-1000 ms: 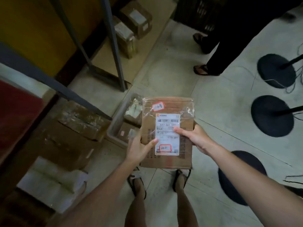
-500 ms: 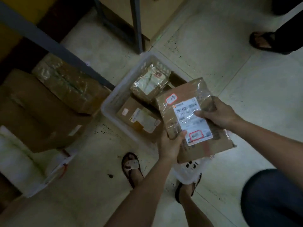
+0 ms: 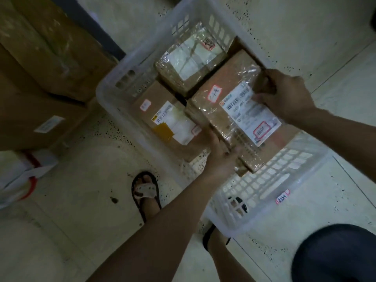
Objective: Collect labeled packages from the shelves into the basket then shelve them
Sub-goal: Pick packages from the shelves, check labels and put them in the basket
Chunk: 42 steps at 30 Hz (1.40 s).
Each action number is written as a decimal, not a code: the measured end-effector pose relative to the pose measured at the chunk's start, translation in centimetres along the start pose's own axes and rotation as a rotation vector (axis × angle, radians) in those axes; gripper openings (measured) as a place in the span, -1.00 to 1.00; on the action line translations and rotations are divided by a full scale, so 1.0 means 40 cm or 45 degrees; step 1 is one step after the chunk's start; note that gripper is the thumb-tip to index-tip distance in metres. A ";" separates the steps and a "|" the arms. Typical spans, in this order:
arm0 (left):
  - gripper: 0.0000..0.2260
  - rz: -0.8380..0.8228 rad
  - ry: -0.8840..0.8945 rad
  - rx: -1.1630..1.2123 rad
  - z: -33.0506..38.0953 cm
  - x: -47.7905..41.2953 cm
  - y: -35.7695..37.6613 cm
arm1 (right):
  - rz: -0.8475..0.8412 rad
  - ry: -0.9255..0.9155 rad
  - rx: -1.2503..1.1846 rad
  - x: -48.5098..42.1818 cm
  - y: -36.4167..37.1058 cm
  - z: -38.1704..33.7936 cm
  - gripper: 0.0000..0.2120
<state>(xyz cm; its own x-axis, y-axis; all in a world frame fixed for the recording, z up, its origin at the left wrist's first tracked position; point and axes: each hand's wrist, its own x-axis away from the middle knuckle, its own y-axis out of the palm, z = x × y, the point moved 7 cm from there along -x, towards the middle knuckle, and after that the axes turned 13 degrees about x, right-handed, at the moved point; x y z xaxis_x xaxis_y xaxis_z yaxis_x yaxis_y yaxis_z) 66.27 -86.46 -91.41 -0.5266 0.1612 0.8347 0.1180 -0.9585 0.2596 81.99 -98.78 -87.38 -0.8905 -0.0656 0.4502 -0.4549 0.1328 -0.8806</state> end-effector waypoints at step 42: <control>-0.51 0.873 1.131 -1.142 0.846 1.173 -0.092 | 0.582 -0.586 -0.322 0.618 -1.133 -0.602 -0.36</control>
<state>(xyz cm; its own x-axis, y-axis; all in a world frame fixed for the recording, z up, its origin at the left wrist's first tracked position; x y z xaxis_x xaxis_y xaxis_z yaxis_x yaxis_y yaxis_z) 69.61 -67.42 -36.78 -0.9652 -0.2616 0.0070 0.1741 -0.6617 -0.7293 80.63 -82.58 -32.77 -0.9283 -0.3533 -0.1156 -0.0690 0.4695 -0.8803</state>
